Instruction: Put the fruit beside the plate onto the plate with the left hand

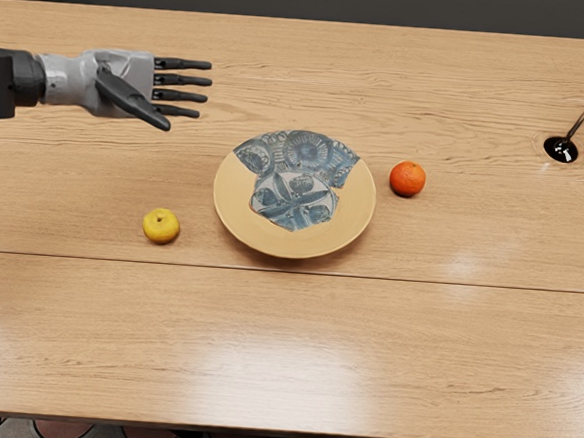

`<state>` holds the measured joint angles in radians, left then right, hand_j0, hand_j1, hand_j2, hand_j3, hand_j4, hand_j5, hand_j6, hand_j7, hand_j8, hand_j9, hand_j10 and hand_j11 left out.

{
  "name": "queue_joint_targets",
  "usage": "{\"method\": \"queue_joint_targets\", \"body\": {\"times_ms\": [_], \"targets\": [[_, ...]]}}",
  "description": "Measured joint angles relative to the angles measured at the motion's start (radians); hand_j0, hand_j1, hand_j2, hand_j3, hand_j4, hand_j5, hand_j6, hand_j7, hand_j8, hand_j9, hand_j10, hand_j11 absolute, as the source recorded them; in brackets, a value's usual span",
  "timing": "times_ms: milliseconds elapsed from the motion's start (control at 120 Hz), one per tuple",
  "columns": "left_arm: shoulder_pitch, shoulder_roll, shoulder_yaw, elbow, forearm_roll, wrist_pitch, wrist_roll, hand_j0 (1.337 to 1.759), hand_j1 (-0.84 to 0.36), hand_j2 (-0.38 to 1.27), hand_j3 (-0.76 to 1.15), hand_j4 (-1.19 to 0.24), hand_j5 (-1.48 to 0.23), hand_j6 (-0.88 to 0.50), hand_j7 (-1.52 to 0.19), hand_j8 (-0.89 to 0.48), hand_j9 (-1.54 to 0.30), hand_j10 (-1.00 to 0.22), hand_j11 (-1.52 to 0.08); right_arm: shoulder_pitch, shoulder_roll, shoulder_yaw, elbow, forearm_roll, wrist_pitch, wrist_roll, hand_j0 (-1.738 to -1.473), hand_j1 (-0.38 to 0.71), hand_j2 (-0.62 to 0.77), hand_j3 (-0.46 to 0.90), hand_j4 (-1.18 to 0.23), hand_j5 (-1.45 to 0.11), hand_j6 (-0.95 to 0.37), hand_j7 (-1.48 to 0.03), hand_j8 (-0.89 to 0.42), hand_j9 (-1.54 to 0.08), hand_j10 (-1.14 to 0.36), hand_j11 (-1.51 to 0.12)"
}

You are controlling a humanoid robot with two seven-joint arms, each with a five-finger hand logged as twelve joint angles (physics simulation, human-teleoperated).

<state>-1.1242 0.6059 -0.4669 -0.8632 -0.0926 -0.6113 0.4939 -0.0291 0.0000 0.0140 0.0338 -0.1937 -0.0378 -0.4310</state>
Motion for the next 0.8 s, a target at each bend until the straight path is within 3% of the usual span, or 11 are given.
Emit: {"method": "queue_joint_targets", "body": {"times_ms": [158, 333, 442, 617, 800], "targets": [[-0.013, 0.035, 0.004, -0.003, 0.026, 0.000, 0.001, 1.658, 0.33, 0.00, 0.00, -0.01, -0.02, -0.01, -0.02, -0.01, -0.02, -0.01, -0.02, 0.000, 0.000, 0.001, 0.000, 0.000, -0.001, 0.000, -1.658, -0.35, 0.00, 0.00, 0.00, 0.00, 0.00, 0.00, 0.00, 0.00, 0.00, 0.00], [-0.106, 0.108, 0.016, -0.073, 0.318, 0.000, 0.006, 1.658, 0.33, 0.00, 0.00, -0.01, -0.02, -0.01, -0.02, -0.01, -0.02, -0.01, -0.02, 0.000, 0.000, 0.000, 0.001, 0.000, 0.006, 0.000, -1.658, -0.35, 0.00, 0.00, 0.00, 0.00, 0.00, 0.00, 0.00, 0.00, 0.00, 0.00], [-0.145, 0.135, 0.037, -0.123, 0.453, 0.000, 0.040, 1.658, 0.33, 0.00, 0.00, -0.01, -0.02, -0.01, -0.02, -0.01, -0.02, -0.01, -0.02, 0.000, 0.000, 0.000, 0.000, 0.000, 0.007, 0.000, -1.658, -0.35, 0.00, 0.00, 0.00, 0.00, 0.00, 0.00, 0.00, 0.00, 0.00, 0.00], [-0.179, 0.137, 0.070, -0.168, 0.549, 0.000, 0.094, 1.658, 0.33, 0.00, 0.00, -0.01, -0.02, -0.02, -0.02, -0.01, -0.02, -0.01, -0.02, 0.000, 0.000, 0.000, 0.000, 0.000, 0.007, 0.000, -1.658, -0.35, 0.00, 0.00, 0.00, 0.00, 0.00, 0.00, 0.00, 0.00, 0.00, 0.00], [-0.245, 0.139, 0.158, -0.223, 0.581, 0.000, 0.113, 1.658, 0.33, 0.00, 0.00, -0.02, -0.02, -0.02, -0.02, -0.02, -0.02, -0.02, -0.02, 0.000, 0.000, 0.000, 0.000, 0.000, 0.007, 0.000, -1.658, -0.35, 0.00, 0.00, 0.00, 0.00, 0.00, 0.00, 0.00, 0.00, 0.00, 0.00]]}}
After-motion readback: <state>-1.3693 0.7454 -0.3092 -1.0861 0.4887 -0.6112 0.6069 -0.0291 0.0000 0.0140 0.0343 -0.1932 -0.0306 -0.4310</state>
